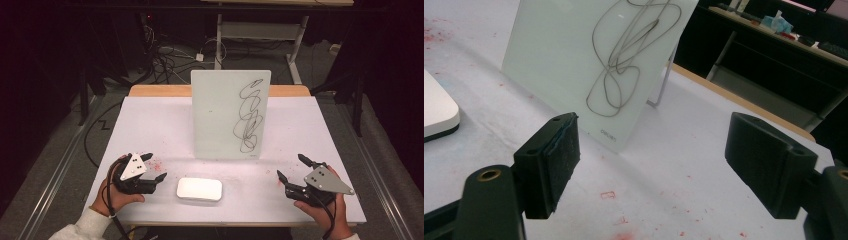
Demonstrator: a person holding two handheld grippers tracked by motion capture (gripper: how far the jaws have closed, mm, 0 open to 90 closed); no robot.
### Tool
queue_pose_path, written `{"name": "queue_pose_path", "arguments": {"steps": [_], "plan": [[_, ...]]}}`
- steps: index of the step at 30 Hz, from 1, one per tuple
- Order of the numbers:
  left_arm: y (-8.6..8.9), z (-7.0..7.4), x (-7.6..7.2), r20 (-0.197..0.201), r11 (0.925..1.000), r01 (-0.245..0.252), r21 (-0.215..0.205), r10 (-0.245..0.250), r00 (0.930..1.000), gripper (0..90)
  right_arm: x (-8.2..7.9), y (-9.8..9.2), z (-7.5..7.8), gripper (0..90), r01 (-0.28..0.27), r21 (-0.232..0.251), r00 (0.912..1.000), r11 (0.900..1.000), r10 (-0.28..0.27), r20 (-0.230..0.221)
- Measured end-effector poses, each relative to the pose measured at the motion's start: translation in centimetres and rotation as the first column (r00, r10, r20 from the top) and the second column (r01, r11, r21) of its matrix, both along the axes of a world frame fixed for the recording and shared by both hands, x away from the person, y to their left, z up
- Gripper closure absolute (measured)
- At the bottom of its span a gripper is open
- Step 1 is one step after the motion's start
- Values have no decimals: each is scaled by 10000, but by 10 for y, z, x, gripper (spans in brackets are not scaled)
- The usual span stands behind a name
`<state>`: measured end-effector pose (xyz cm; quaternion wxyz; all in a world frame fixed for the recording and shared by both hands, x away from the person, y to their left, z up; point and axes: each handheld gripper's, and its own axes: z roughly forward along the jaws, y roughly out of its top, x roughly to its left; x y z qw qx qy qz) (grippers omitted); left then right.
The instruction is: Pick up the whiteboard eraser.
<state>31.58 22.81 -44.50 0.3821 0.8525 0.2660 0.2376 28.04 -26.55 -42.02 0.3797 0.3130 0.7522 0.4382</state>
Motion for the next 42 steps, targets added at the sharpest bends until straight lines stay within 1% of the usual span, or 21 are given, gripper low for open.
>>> {"name": "queue_pose_path", "arguments": {"steps": [5,9,11,13,14,18,20,21,22,23,25,26,27,30,31,33,34,35,36,39,42], "plan": [[1,4,-1,-261,9997,233,93,-230,9994,206,2,-3,-2,224,60,-14,9998,10000,-60,-184],[-3,13,1,-935,9967,716,394,-677,9933,207,4,-1,-3,225,-31,-85,9996,10000,28,-267],[-7,19,2,-1297,9934,1102,330,-1051,9860,206,6,1,-4,226,-128,-68,9992,9999,126,-370],[-20,28,0,-1584,9829,1765,531,-1662,9733,206,6,3,-6,226,-230,-142,9985,9996,223,-494],[-20,28,0,-1584,9829,1765,531,-1662,9733,206,7,4,-7,227,-263,-200,9982,9995,252,-536],[-45,32,-2,-2003,9556,2764,1021,-2524,9467,205,8,5,-8,245,-286,-180,9987,9994,279,-424],[-58,31,-1,-2284,9372,3199,1389,-2840,9312,205,9,5,-8,246,-296,-120,9984,9995,290,-479],[-66,30,-1,-2469,9266,3436,1532,-3008,9212,205,9,5,-9,247,-289,-118,9984,9995,282,-498],[-75,28,0,-2665,9111,3732,1751,-3210,9088,205,10,6,-11,247,-379,-184,9978,9991,368,-555],[-80,26,1,-2738,9045,3835,1866,-3270,9045,205,10,6,-11,247,-379,-184,9978,9991,368,-555],[-99,19,4,-3102,8764,4261,2243,-3503,8838,205,9,7,-12,246,-424,-240,9974,9988,410,-586],[-99,19,4,-3102,8764,4261,2243,-3503,8838,205,9,7,-12,246,-439,-242,9973,9987,424,-600],[-103,17,6,-3169,8687,4339,2391,-3525,8805,205,9,8,-12,247,-430,-261,9974,9987,414,-588],[-113,12,14,-3448,8617,4473,2394,-3552,8689,205,10,8,-14,246,-501,-296,9968,9983,481,-633],[-118,9,17,-3654,8508,4674,2404,-3668,8556,206,11,8,-14,246,-516,-311,9966,9982,494,-660],[-123,6,21,-3855,8393,4857,2443,-3755,8428,206,11,8,-15,246,-565,-317,9962,9979,542,-688],[-123,6,21,-3855,8393,4857,2443,-3755,8428,206,11,9,-15,246,-588,-305,9957,9978,564,-730],[-128,2,25,-4032,8274,5024,2511,-3825,8313,206,12,9,-15,246,-623,-332,9953,9975,597,-765],[-128,2,25,-4032,8274,5024,2511,-3825,8313,206,11,10,-16,246,-645,-336,9950,9974,617,-783],[-135,-5,31,-4259,8108,5284,2515,-3976,8127,204,12,11,-17,249,-760,-447,9939,9961,721,-832],[-138,-8,32,-4308,8018,5389,2583,-4036,8071,210,12,12,-18,250,-880,-464,9924,9950,836,-901]]}}
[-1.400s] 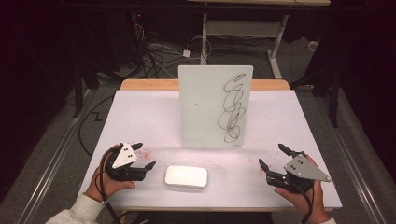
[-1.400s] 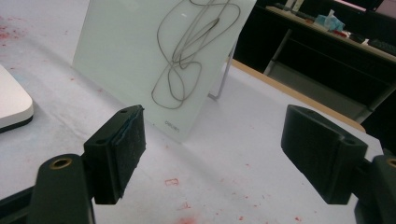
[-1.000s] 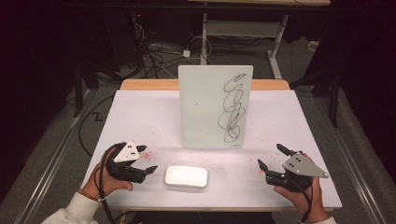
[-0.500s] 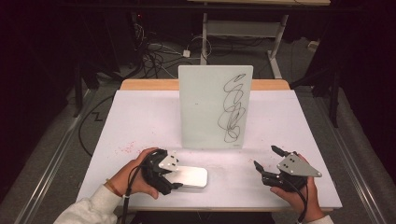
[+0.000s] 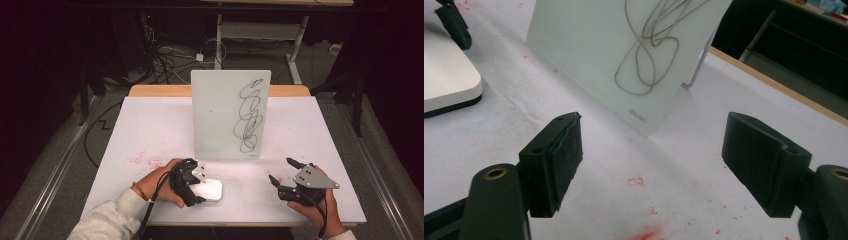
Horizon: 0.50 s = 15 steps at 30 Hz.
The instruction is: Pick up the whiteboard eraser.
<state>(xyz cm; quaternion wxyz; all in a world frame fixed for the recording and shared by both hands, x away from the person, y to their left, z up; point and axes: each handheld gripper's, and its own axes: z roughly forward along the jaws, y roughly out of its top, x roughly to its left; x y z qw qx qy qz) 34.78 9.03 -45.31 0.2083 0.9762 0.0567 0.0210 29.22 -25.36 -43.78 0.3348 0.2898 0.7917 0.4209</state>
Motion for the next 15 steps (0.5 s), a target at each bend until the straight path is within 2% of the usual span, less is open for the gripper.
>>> {"name": "queue_pose_path", "arguments": {"steps": [5,9,15], "plan": [[-4,-1,2,-59,9998,213,-6,-213,9998,226,0,1,0,251,-69,-68,10000,10000,69,39],[-4,0,1,90,9991,420,72,-421,9991,248,-1,0,-1,253,-75,-45,10000,10000,75,-10],[-2,1,-1,410,9993,359,37,-361,9985,280,0,0,0,255,-143,-97,9999,9999,143,24]]}}
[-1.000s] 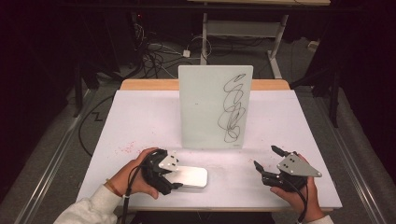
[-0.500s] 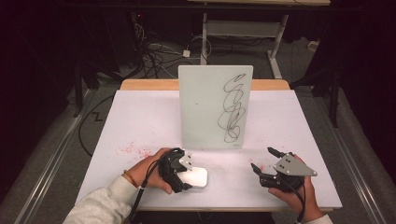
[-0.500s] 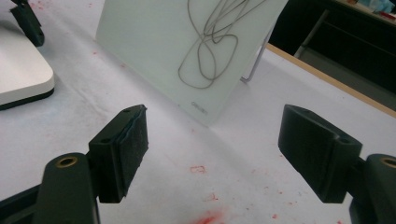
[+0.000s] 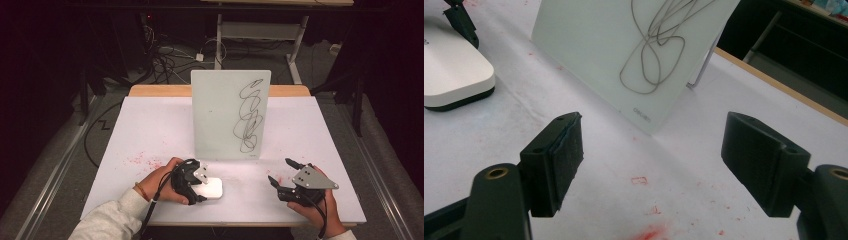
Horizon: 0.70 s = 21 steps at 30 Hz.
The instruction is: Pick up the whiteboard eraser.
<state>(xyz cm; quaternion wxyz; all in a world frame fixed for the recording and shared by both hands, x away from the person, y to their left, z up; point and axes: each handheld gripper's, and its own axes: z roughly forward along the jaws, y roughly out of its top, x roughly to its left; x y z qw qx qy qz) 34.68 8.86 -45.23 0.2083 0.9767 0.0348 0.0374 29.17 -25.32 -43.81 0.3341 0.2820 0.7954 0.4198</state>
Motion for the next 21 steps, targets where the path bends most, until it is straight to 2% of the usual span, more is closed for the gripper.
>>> {"name": "queue_pose_path", "arguments": {"steps": [2,3,5,6,7,8,9,10,11,12,13,14,15,20,21], "plan": [[2,1,-3,303,9999,-114,-75,117,9995,282,0,0,1,255,-1,19,10000,10000,1,26],[2,1,-3,303,9999,-114,-75,117,9995,282,0,0,1,254,25,47,10000,10000,-25,35],[6,5,-5,583,9985,-349,-426,374,9976,283,0,-1,1,254,53,79,10000,10000,-53,58],[6,5,-5,583,9985,-349,-426,374,9976,284,0,-1,2,255,59,77,10000,10000,-59,72],[10,9,-6,835,9953,-592,-766,655,9944,283,0,-1,2,256,78,75,9999,9999,-78,91],[11,11,-6,1032,9931,-725,-918,819,9913,284,0,-1,2,257,91,81,9999,9999,-92,119],[11,11,-6,1032,9931,-725,-918,819,9913,285,1,-1,2,257,99,74,9998,9999,-101,158],[15,15,-6,1342,9879,-945,-1233,1110,9847,285,1,-1,3,257,116,73,9998,9999,-118,185],[15,15,-6,1342,9879,-945,-1233,1110,9847,285,2,-1,3,257,153,85,9997,9998,-154,196],[18,19,-6,1700,9800,-1234,-1558,1497,9740,285,2,-1,3,257,182,110,9996,9998,-184,200],[19,21,-5,1859,9751,-1376,-1742,1698,9678,286,2,-2,3,257,191,143,9996,9997,-194,201],[19,21,-5,1859,9751,-1376,-1742,1698,9678,286,2,-2,3,257,183,162,9996,9997,-187,209],[22,26,-3,2202,9626,-1662,-2138,2133,9518,286,2,-2,3,257,197,156,9995,9997,-201,231],[24,37,0,3031,9252,-2186,-3101,3142,8997,286,3,-2,4,256,264,74,9991,9996,-266,335],[24,37,0,3031,9252,-2186,-3101,3142,8997,286,3,-2,4,256,260,77,9991,9996,-263,341]]}}
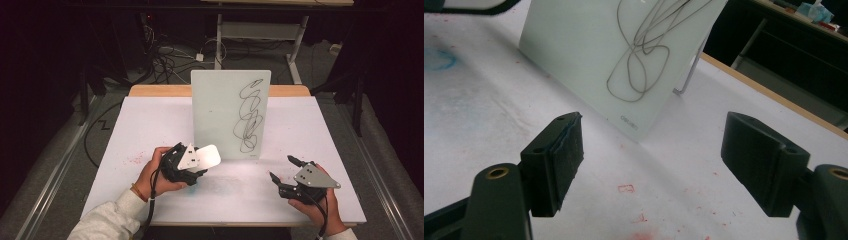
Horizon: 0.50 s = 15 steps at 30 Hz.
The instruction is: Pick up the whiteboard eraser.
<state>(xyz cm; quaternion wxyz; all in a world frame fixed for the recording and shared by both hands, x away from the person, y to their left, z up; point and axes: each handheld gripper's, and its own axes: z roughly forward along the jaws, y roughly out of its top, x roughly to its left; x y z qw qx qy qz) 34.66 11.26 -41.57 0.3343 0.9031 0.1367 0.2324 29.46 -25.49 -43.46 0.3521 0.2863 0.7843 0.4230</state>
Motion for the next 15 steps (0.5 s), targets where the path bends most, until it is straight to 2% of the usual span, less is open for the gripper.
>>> {"name": "queue_pose_path", "arguments": {"steps": [1,2,3,8,9,15], "plan": [[1,4,0,186,9996,-115,-275,120,9998,286,0,0,0,256,-4,-4,10000,10000,4,8],[1,4,0,186,9996,-115,-275,120,9998,287,0,0,0,256,-12,17,10000,10000,12,20],[2,7,0,428,9986,-249,-472,269,9987,287,0,0,0,256,-13,36,10000,10000,13,32],[5,10,1,639,9965,-525,-656,567,9963,287,0,0,1,256,142,47,9999,9999,-143,94],[6,11,1,734,9942,-733,-790,791,9942,287,0,0,1,256,147,57,9999,9999,-147,85],[10,17,2,1032,9874,-1084,-1149,1204,9873,287,1,0,1,256,163,147,9999,9998,-163,17]]}}
